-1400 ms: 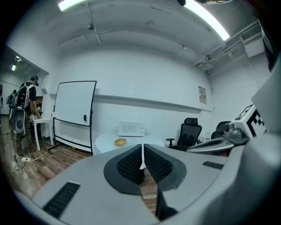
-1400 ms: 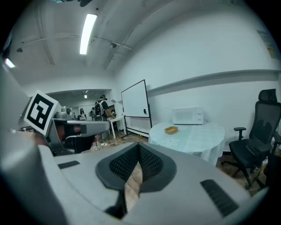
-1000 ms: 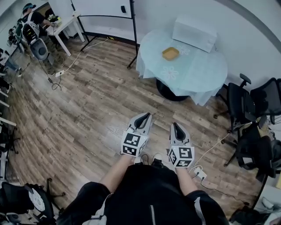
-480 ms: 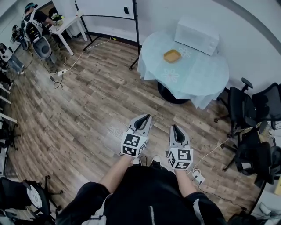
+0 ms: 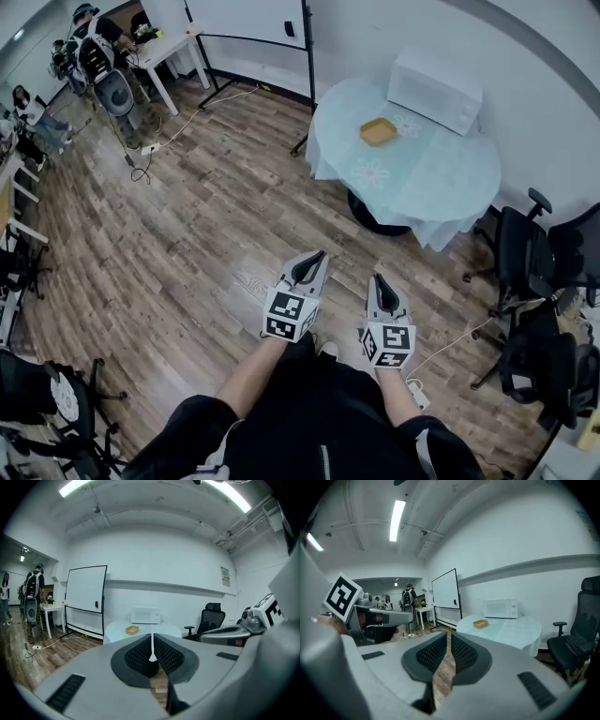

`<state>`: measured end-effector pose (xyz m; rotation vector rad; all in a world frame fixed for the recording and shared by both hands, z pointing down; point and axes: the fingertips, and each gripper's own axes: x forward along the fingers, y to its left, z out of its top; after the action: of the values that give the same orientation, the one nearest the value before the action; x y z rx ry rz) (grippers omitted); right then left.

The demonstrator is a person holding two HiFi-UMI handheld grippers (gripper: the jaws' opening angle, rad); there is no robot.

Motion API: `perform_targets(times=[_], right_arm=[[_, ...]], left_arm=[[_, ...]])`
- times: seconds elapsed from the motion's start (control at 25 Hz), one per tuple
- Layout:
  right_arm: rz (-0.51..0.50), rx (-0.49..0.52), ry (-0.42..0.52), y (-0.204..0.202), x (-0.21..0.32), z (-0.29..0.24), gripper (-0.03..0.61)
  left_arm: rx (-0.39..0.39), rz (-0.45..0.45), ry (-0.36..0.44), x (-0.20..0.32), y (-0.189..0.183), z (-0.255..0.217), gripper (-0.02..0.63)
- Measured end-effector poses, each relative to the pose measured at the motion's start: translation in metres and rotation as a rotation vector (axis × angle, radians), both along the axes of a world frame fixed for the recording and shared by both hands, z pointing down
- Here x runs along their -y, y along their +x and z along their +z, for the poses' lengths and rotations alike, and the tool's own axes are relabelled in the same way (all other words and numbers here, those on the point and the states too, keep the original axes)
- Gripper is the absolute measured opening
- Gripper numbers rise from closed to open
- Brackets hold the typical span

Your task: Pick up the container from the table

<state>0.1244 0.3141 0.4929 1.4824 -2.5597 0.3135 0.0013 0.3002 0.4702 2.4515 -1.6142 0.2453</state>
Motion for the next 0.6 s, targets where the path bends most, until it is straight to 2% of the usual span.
perform_targets(times=[0.32, 0.6], right_arm=[[-0.034, 0.013, -0.008, 0.005, 0.016, 0.003, 0.026], [-0.025, 0.008, -0.018, 0.010, 0.044, 0.008, 0.026]], left_arm=[[0.008, -0.040, 0.004, 0.019, 0.003, -0.003, 0.026], [0.001, -0.030, -0.007, 0.051, 0.006, 0.004, 0.026]])
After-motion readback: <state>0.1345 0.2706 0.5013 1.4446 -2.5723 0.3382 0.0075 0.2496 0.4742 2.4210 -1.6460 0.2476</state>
